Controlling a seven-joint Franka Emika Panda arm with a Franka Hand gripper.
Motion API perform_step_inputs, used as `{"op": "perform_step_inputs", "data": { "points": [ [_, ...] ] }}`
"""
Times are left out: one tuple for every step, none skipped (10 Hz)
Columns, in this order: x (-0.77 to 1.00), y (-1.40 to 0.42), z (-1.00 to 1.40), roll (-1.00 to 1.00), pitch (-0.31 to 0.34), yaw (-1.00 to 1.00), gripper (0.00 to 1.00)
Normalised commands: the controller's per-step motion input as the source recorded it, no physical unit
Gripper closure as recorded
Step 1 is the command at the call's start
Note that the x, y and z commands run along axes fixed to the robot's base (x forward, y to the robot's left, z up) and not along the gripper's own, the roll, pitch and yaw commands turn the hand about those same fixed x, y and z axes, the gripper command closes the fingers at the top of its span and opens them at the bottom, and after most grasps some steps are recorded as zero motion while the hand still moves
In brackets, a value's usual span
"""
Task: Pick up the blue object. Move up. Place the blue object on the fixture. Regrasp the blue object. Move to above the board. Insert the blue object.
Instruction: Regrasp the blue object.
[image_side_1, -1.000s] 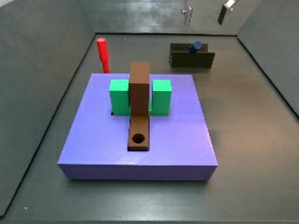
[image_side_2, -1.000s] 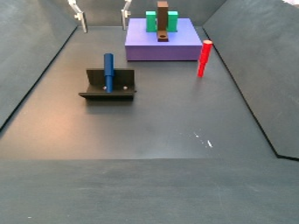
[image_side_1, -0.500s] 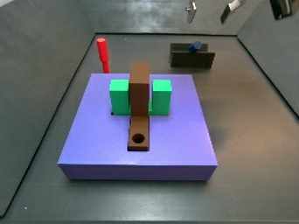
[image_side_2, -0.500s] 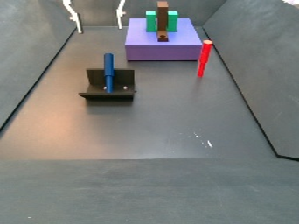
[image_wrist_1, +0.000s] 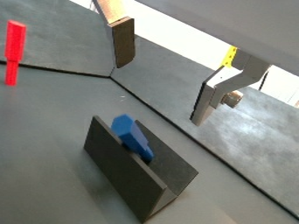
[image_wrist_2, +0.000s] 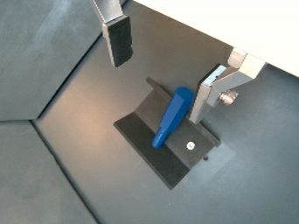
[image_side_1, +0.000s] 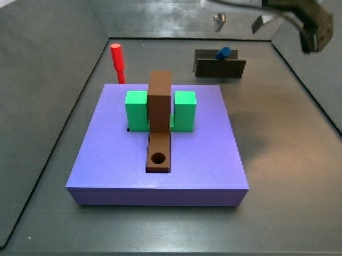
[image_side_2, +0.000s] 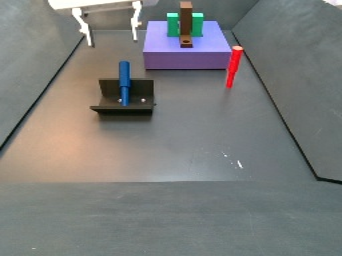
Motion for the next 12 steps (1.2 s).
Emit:
{"op": "perform_step_inputs", "data": {
  "points": [
    [0.05, 0.00, -0.26, 0.31, 0.103, 0.13, 0.00],
    [0.00, 0.00, -0.26, 0.33, 0.103, 0.10, 0.00],
    [0.00, 0.00, -0.21, 0.21, 0.071, 0.07, 0.00],
    [0.00, 0.00, -0.21, 0.12, 0.040, 0.07, 0.00],
    [0.00, 0.00, -0.21, 0.07, 0.006, 0.08, 0.00],
    [0.00, 0.00, -0.22, 0.12, 0.014, 0.08, 0.00],
    [0.00, 0.00, -0.23, 0.18, 0.040, 0.08, 0.00],
    [0.00, 0.00, -0.26, 0.21, 0.046, 0.08, 0.00],
    [0.00, 0.00, -0.26, 0.23, 0.043, 0.08, 0.00],
    [0.00, -0.04, -0.20, 0.32, 0.017, 0.07, 0.00],
    [0.00, -0.08, -0.17, 0.35, 0.000, 0.04, 0.00],
    [0.00, -0.11, -0.13, 0.38, 0.000, 0.00, 0.00]
  ]
}}
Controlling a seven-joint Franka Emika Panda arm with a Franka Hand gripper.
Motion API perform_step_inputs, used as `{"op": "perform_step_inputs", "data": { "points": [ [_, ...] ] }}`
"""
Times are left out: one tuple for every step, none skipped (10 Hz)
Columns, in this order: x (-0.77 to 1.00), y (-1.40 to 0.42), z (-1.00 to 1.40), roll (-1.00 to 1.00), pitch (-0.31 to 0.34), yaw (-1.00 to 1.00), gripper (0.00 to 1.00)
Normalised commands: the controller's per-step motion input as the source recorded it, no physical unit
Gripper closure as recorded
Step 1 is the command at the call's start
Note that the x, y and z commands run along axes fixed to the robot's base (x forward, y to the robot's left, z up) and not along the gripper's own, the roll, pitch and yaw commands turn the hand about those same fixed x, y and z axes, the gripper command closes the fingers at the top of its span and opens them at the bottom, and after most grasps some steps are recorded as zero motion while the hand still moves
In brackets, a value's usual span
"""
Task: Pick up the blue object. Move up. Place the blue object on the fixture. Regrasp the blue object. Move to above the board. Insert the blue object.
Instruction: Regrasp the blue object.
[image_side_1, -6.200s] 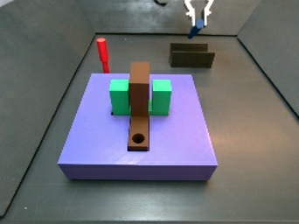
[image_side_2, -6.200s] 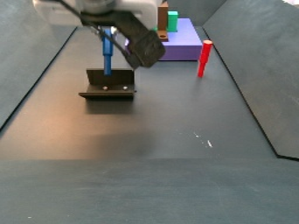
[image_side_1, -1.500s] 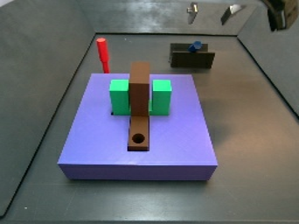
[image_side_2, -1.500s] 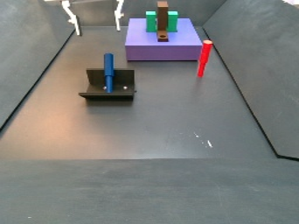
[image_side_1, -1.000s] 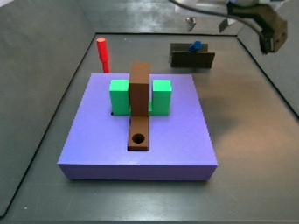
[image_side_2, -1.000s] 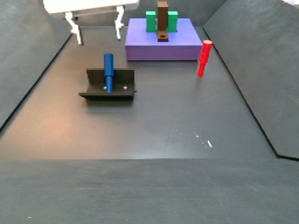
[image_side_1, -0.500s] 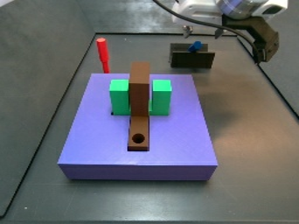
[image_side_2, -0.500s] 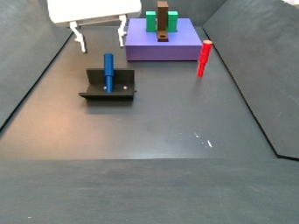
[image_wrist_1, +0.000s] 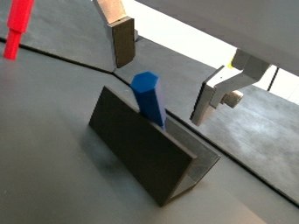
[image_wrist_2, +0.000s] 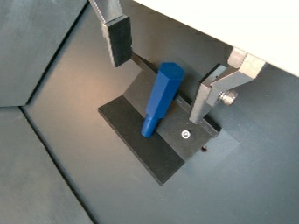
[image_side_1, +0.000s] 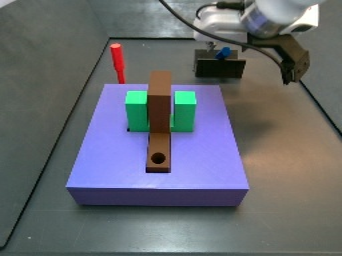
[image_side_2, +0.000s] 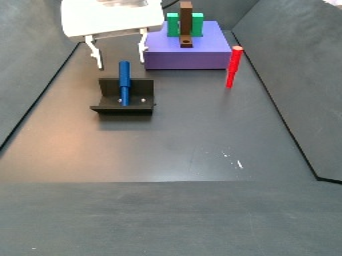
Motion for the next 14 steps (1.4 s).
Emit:
{"op": "perform_step_inputs", "data": {
  "points": [
    [0.01, -0.10, -0.15, 0.38, 0.000, 0.00, 0.00],
    [0.00, -0.08, -0.11, 0.43, 0.000, 0.00, 0.00],
    [0.00, -0.07, -0.08, 0.52, 0.000, 0.00, 0.00],
    [0.00, 0.00, -0.07, 0.47, 0.000, 0.00, 0.00],
    [0.06, 0.00, -0.08, 0.27, 0.023, -0.05, 0.00],
    [0.01, 0.00, -0.09, 0.27, 0.037, -0.09, 0.00],
    [0.00, 0.01, -0.14, 0.12, 0.000, -0.05, 0.00],
    [0.00, 0.04, -0.14, 0.00, 0.000, -0.02, 0.00],
    [0.00, 0.02, -0.13, 0.00, 0.000, 0.00, 0.00],
    [0.00, 0.02, -0.14, 0.00, 0.000, 0.00, 0.00],
    [0.00, 0.03, -0.16, 0.00, 0.000, 0.00, 0.00],
    [0.00, 0.02, -0.15, 0.00, 0.000, 0.00, 0.00],
    [0.00, 0.01, -0.11, 0.00, 0.000, 0.00, 0.00],
    [0.00, 0.00, -0.08, 0.00, 0.000, 0.00, 0.00]
  ]
}}
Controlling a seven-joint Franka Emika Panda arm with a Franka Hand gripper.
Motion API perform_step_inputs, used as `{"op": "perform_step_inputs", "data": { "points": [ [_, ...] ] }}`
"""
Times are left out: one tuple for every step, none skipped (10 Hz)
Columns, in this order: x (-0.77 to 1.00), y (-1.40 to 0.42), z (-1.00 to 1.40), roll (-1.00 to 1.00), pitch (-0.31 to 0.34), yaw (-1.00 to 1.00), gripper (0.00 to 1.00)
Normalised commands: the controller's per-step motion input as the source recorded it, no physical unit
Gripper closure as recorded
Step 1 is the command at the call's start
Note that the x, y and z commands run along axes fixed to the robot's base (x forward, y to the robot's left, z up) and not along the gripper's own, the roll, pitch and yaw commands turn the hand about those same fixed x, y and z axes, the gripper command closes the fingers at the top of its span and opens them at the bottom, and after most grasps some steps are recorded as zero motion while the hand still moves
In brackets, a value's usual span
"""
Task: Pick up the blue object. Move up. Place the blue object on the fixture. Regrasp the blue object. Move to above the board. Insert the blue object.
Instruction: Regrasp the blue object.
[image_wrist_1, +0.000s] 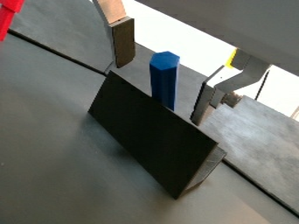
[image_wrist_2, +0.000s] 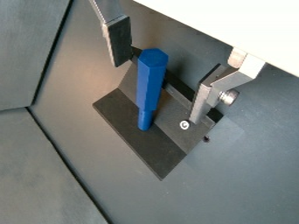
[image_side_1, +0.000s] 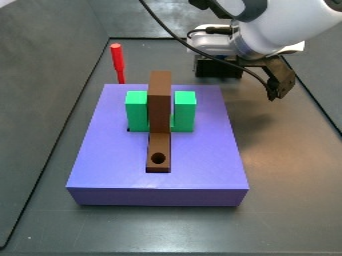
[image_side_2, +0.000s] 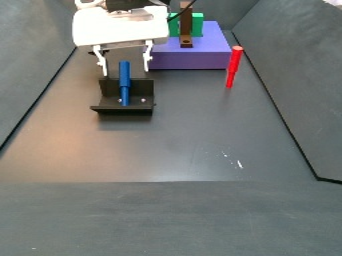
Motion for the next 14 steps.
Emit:
{"op": "perform_step_inputs", "data": {
  "points": [
    [0.00, 0.03, -0.01, 0.00, 0.000, 0.00, 0.00],
    [0.00, 0.10, 0.00, 0.00, 0.000, 0.00, 0.00],
    [0.00, 0.09, 0.00, -0.03, 0.000, 0.00, 0.00],
    [0.00, 0.04, 0.00, -0.07, 0.000, 0.00, 0.00],
    [0.00, 0.00, 0.00, -0.07, 0.000, 0.00, 0.00],
    [0.00, 0.00, -0.01, -0.07, 0.000, 0.00, 0.00],
    [0.00, 0.00, 0.00, -0.02, 0.000, 0.00, 0.00],
    [0.00, 0.00, 0.00, 0.00, 0.000, 0.00, 0.00],
    [0.00, 0.00, 0.00, 0.00, 0.000, 0.00, 1.00],
    [0.00, 0.00, 0.00, 0.00, 0.000, 0.00, 1.00],
    [0.00, 0.00, 0.00, 0.00, 0.000, 0.00, 1.00],
    [0.00, 0.00, 0.00, 0.00, 0.000, 0.00, 1.00],
    [0.00, 0.00, 0.00, 0.00, 0.000, 0.00, 1.00],
    [0.00, 0.00, 0.00, 0.00, 0.000, 0.00, 1.00]
  ]
}}
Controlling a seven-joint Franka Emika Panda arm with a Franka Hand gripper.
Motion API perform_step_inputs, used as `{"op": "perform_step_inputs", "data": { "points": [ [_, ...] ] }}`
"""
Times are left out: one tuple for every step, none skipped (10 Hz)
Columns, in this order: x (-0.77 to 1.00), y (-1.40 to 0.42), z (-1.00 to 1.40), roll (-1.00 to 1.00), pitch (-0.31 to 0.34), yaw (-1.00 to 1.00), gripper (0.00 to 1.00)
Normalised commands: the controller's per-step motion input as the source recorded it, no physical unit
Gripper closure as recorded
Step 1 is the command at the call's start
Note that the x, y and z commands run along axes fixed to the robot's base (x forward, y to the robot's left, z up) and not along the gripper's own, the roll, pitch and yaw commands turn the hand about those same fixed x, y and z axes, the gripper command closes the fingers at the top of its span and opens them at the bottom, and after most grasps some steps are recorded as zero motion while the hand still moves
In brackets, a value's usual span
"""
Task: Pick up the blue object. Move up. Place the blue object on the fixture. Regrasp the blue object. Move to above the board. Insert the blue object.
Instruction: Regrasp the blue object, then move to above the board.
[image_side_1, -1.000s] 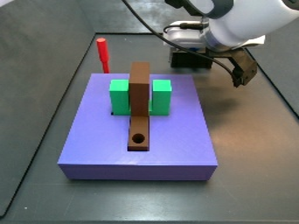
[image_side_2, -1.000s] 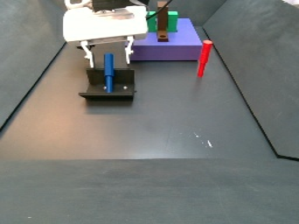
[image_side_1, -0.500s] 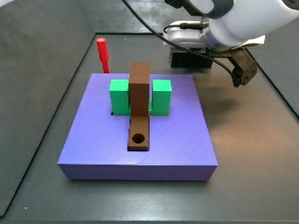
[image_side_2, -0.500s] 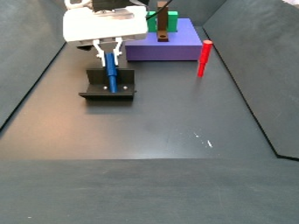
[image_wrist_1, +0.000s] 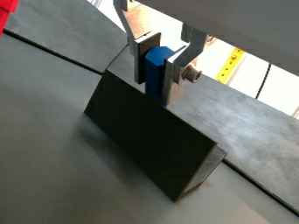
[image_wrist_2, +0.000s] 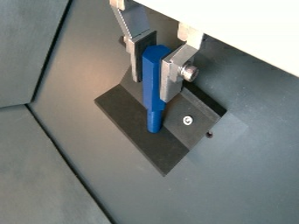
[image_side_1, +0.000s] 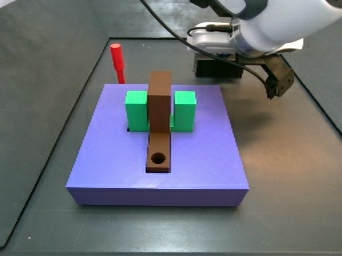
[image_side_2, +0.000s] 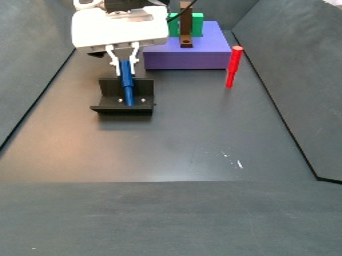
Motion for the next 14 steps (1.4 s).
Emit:
{"op": "perform_step_inputs", "data": {
  "points": [
    [0.00, 0.00, 0.00, 0.00, 0.000, 0.00, 1.00],
    [0.00, 0.00, 0.00, 0.00, 0.000, 0.00, 1.00],
    [0.00, 0.00, 0.00, 0.00, 0.000, 0.00, 1.00],
    [0.00, 0.00, 0.00, 0.00, 0.000, 0.00, 1.00],
    [0.00, 0.00, 0.00, 0.00, 0.000, 0.00, 1.00],
    [0.00, 0.00, 0.00, 0.00, 0.000, 0.00, 1.00],
    [0.00, 0.00, 0.00, 0.00, 0.000, 0.00, 1.00],
    [0.00, 0.00, 0.00, 0.00, 0.000, 0.00, 1.00],
    [0.00, 0.00, 0.00, 0.00, 0.000, 0.00, 1.00],
    [0.00, 0.00, 0.00, 0.00, 0.000, 0.00, 1.00],
    [0.00, 0.00, 1.40, 0.00, 0.000, 0.00, 1.00],
    [0.00, 0.00, 1.40, 0.01, -0.011, -0.04, 1.00],
    [-0.02, 0.00, 1.40, -0.03, -0.016, -0.03, 1.00],
    [-0.02, 0.02, 1.40, -0.01, -0.013, -0.03, 1.00]
  ]
}}
